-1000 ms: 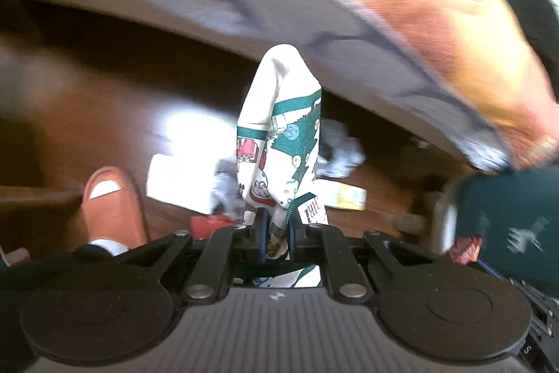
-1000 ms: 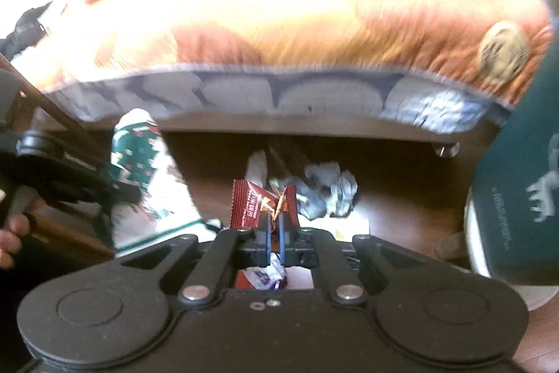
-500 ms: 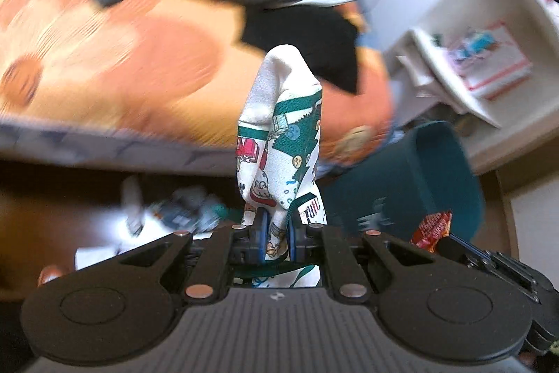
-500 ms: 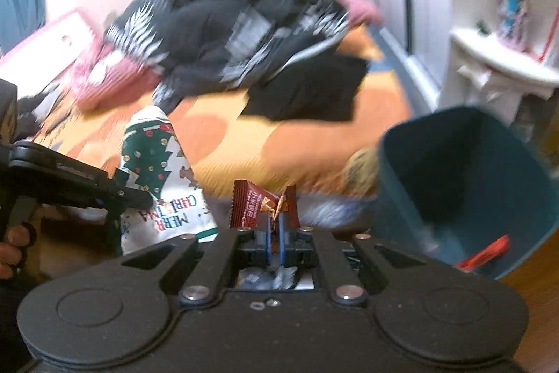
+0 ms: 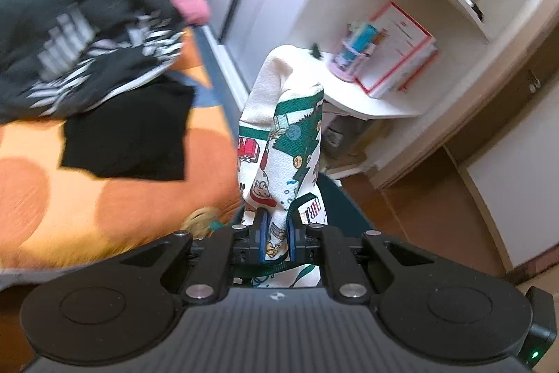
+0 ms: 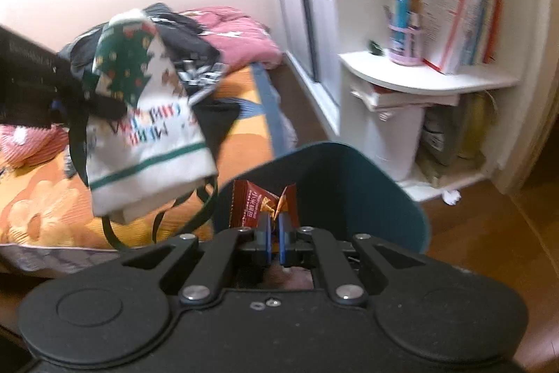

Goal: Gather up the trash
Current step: 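Carry gift bag in left tool while right tool carries wrapper to wastebasket, then open left tool releasing gift bag while right tool releases wrapper into wastebasket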

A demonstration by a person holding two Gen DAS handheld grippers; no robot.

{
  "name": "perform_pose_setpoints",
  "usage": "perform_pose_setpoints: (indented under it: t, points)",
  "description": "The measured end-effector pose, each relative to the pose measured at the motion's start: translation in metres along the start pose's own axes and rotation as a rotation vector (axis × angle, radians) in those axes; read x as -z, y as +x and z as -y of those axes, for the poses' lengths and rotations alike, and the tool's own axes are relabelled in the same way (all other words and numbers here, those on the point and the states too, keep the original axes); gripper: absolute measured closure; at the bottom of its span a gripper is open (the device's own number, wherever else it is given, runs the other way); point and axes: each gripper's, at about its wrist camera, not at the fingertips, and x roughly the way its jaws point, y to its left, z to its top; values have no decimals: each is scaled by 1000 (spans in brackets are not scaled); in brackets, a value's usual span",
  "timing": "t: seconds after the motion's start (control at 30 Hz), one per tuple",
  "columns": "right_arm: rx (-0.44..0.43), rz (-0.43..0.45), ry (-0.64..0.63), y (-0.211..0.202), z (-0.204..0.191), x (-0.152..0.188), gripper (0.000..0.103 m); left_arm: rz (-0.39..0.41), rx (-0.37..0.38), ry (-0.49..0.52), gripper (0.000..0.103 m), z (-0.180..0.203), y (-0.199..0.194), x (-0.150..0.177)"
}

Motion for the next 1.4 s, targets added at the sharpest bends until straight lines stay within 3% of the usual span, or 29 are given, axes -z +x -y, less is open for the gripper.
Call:
perform_pose_setpoints:
  t: [0.23, 0.47, 0.63, 0.83, 1.13, 1.4]
  points:
    - [44, -53, 56, 21, 36, 5, 98, -88, 2, 98, 92, 49, 75, 8]
    - [62, -130, 56, 50, 49, 19, 98, -175, -56, 208, 92, 63, 139, 30]
    - [73, -180, 54, 70, 52, 27, 98, -226, -66, 284, 92, 77, 166, 47]
    - [76, -217, 66, 82, 54, 34, 97, -303, -90, 307, 92, 80, 197, 62]
    - [78, -226, 55, 82, 54, 36, 84, -365, -89, 296, 88, 73, 219, 76]
    - [76, -218, 20, 68, 46, 32, 78, -338, -57, 279, 84, 71, 202, 75]
